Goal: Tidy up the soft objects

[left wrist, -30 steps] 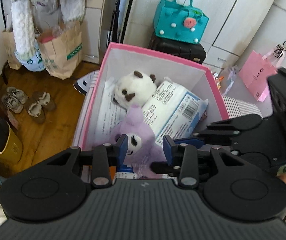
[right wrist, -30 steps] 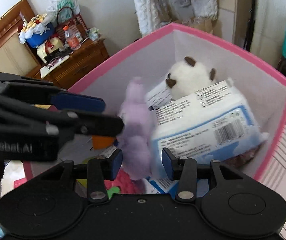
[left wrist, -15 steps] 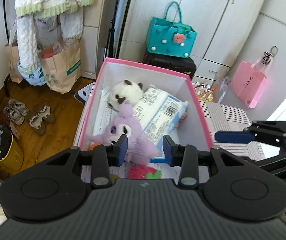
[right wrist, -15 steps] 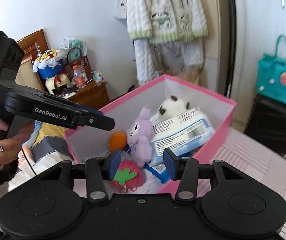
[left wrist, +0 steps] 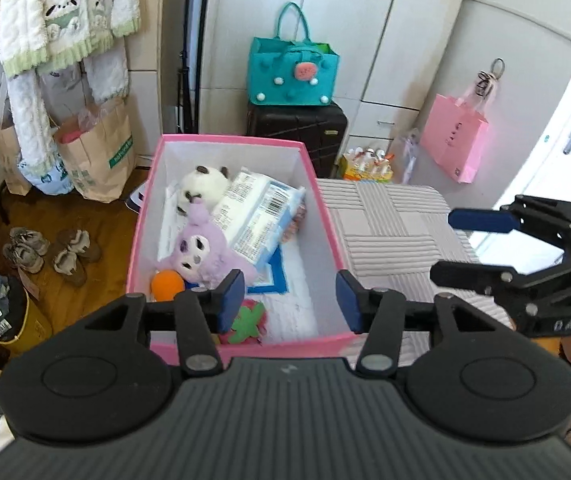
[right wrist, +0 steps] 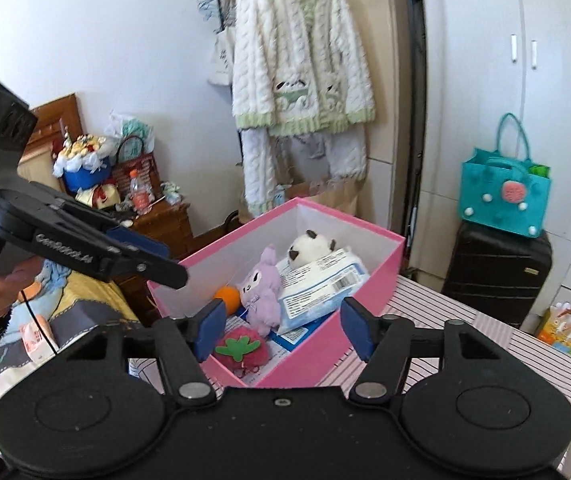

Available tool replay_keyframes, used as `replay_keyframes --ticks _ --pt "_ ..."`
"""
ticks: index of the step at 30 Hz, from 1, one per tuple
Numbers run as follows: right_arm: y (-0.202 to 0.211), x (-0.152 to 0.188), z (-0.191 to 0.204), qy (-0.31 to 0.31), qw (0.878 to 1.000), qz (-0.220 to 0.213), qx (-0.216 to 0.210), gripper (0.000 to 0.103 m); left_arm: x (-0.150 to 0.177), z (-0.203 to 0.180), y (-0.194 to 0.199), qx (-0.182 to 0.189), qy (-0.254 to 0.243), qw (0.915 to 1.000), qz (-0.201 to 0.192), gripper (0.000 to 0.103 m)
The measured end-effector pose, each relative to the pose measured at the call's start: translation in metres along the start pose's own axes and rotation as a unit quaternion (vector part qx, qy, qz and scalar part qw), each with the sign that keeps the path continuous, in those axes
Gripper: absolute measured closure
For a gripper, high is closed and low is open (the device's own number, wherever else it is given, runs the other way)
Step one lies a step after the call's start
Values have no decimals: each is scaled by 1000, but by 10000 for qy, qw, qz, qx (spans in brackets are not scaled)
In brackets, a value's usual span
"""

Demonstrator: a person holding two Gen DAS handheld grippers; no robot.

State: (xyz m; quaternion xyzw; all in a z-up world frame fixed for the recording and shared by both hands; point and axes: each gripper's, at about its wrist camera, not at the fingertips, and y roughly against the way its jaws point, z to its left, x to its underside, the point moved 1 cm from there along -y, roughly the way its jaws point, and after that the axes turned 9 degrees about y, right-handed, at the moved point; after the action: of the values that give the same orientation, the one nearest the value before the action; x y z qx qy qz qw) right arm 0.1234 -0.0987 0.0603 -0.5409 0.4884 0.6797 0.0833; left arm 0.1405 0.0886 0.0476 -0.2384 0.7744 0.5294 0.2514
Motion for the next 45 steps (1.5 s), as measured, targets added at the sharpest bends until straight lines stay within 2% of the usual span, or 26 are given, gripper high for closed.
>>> replay_keyframes --ticks 3,5,8,10,11,13,15,17,21,24,27,30,39,45 --pt "18 3 0 -14 9999 -68 143 31 4 -10 8 202 -43 9990 384 50" --pt "28 6 2 -20 9997 -101 216 28 8 -18 15 161 -104 9990 396 46" --pt "41 11 3 -83 9994 -140 302 22 16 -29 24 102 -232 9993 260 39" --pt "46 14 6 -95 9989 -100 446 9 22 -34 28 11 -283 9995 118 34" --pt "49 16 7 -102 9984 -83 541 4 24 -35 29 -23 -313 9995 64 29" --pt "52 19 10 -177 9963 -25 835 0 29 -38 30 -98 -356 9993 -19 19" --pt "54 22 12 -283 9915 126 1264 0 35 -40 31 -201 -331 9991 -145 7" --pt "54 26 13 -350 9860 270 1605 0 42 -42 32 -371 -386 9981 -295 1" --pt "56 35 8 -610 9826 428 1699 0 55 -50 34 -644 -564 9951 -490 1" --pt "60 41 4 -946 9775 467 1827 0 62 -56 32 -1030 -619 9918 -444 1" --pt "66 50 3 -1311 9757 424 1701 0 67 -63 29 -1221 -737 9888 -437 1" --pt "66 55 9 -1316 9732 515 1816 0 72 -67 28 -1353 -752 9855 -693 1" --pt "77 59 17 -1491 9639 496 2148 0 70 -65 18 -1185 -311 9906 -612 1" --pt "84 59 23 -1387 9636 510 2228 0 73 -63 16 -1020 -186 9932 -521 1"
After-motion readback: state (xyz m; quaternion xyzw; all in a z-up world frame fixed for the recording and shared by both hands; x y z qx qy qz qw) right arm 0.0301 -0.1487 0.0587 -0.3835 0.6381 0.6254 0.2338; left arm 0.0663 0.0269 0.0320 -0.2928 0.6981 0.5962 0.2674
